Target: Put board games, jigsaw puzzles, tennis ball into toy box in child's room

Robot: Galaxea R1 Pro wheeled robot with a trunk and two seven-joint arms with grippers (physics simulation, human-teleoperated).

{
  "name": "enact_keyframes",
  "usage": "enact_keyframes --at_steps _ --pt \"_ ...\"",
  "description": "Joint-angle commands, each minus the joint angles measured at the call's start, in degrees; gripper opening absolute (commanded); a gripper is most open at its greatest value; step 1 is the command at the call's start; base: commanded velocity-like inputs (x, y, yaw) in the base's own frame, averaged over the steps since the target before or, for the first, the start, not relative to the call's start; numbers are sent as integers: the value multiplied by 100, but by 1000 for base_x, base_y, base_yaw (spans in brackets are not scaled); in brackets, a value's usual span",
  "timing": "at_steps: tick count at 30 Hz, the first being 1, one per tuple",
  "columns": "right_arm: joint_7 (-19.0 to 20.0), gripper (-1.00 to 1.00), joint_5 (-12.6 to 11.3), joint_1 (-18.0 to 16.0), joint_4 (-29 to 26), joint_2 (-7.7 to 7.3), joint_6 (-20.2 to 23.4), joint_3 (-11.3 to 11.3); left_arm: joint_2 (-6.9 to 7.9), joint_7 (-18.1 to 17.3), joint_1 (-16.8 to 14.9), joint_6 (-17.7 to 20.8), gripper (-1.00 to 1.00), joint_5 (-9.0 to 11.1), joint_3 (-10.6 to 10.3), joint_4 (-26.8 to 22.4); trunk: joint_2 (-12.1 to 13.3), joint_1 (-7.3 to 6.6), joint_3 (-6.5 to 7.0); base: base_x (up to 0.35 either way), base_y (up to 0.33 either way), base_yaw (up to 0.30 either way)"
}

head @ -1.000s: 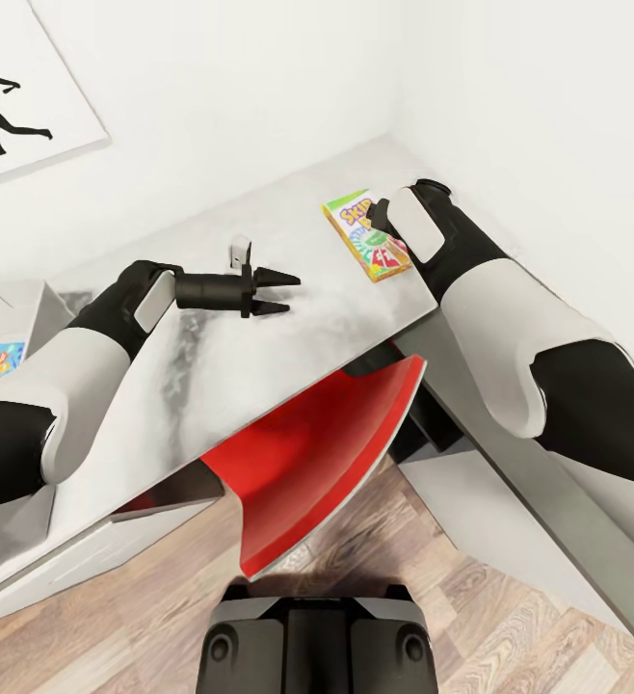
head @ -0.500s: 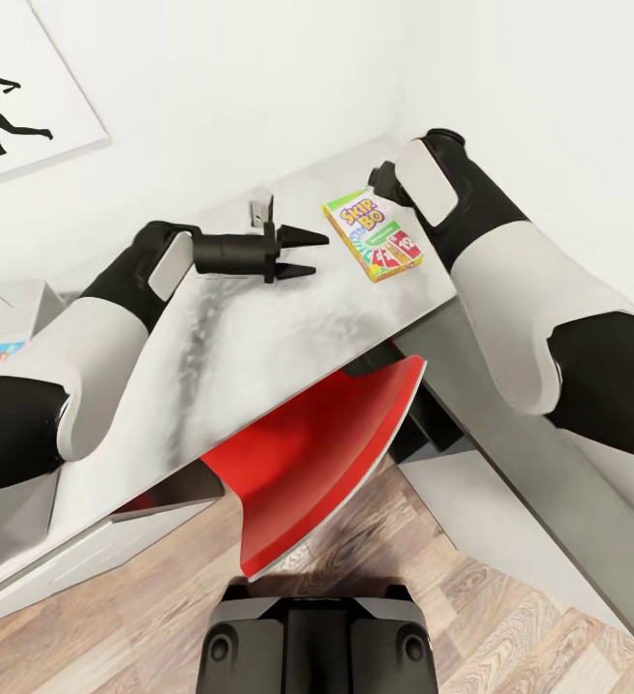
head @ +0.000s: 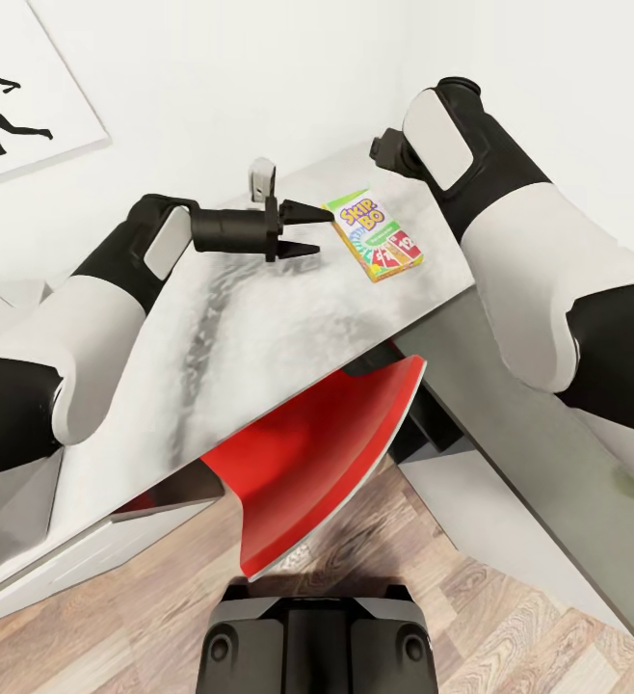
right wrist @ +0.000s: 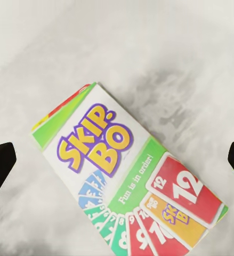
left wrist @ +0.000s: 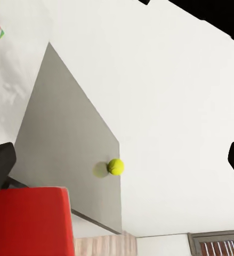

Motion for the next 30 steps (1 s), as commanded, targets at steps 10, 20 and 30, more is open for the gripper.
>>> enact_keyframes --at_steps 10,20,30 --pt "-40 100 -30 -4 -3 0 20 17 62 -22 -2 -6 100 6 -18 4 -9 3 -7 0 0 0" --pt "-33 100 -38 -4 2 0 20 17 159 -2 8 -15 100 3 -23 4 -9 3 -6 108 42 72" --pt "-23 100 -39 9 0 0 20 17 166 8 22 -26 100 -5 -31 4 -9 3 0 23 8 116"
